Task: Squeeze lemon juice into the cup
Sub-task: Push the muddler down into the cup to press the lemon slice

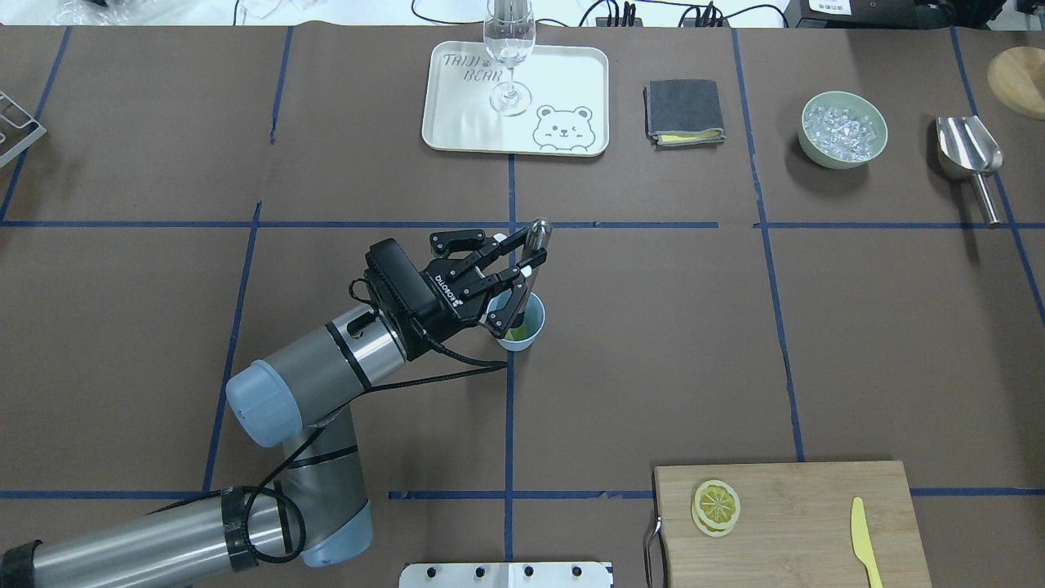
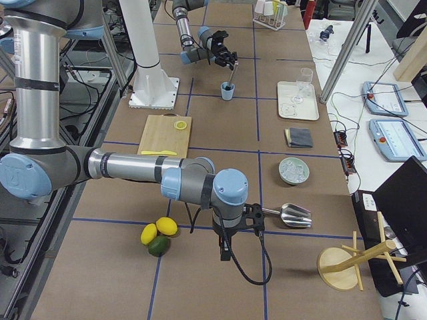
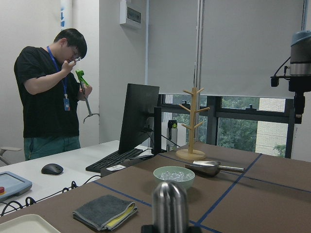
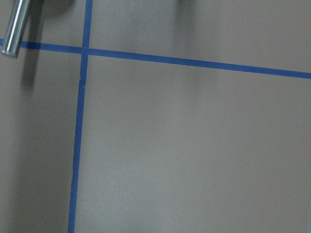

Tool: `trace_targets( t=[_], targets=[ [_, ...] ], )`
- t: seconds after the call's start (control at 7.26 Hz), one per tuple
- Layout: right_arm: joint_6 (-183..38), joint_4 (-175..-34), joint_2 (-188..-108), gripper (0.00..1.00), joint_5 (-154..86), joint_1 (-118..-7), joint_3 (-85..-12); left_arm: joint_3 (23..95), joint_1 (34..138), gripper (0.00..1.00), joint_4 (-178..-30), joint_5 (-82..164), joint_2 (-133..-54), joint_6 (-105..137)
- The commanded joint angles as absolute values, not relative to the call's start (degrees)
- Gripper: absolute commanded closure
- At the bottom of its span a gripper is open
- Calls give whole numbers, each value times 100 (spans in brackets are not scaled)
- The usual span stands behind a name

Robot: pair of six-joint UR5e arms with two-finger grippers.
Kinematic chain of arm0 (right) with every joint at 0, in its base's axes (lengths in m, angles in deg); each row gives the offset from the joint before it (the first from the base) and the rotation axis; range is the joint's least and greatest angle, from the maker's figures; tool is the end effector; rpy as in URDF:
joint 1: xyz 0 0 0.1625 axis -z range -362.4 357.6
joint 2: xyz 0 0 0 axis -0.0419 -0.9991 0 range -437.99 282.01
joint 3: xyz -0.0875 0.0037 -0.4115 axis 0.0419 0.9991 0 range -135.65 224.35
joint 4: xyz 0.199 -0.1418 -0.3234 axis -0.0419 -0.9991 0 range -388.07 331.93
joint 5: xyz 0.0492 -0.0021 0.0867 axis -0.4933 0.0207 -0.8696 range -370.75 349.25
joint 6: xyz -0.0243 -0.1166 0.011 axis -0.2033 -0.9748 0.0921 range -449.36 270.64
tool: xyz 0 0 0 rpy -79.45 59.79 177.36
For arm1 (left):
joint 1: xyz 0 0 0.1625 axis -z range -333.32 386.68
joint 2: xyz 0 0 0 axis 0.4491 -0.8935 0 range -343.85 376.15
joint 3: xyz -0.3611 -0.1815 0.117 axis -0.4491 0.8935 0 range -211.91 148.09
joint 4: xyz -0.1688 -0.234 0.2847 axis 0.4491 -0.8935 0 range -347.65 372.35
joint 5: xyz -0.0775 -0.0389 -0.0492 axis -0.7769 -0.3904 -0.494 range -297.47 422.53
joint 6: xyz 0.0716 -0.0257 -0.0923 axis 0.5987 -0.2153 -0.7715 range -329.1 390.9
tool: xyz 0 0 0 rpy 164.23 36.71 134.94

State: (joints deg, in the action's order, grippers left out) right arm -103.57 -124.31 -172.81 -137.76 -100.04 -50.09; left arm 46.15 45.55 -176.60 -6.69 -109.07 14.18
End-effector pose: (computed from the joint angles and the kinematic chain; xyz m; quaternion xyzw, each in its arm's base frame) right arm 0.1187 -0.4234 0.6906 0.0063 -0.3215 -0.0359 0.9462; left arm 0.5448 -0.3717 0.2111 0.6807 0.5347 0.0769 0.4948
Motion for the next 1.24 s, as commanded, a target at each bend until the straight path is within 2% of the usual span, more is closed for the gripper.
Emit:
trace_targets(
  t=[0.0, 0.28, 0.83, 1.1],
  targets=[
    [-10360, -12431, -17283, 0, -13776, -10005, -4996, 4588, 4488, 100, -17662, -620, -10901, 1447],
    [-10360, -12431, -17283, 0, -13776, -10005, -4978, 4631, 4488, 100, -17662, -637, -10918, 1447],
    [-10360, -12431, -17291, 0, -13776, -10005, -4978, 5420, 4566, 100, -17644, -690, -10910, 1447],
    [-10386, -12431, -17300, 0, -13784, -10005, -4969, 5546, 4794, 100, -17461, -803, -10744, 1360]
  ],
)
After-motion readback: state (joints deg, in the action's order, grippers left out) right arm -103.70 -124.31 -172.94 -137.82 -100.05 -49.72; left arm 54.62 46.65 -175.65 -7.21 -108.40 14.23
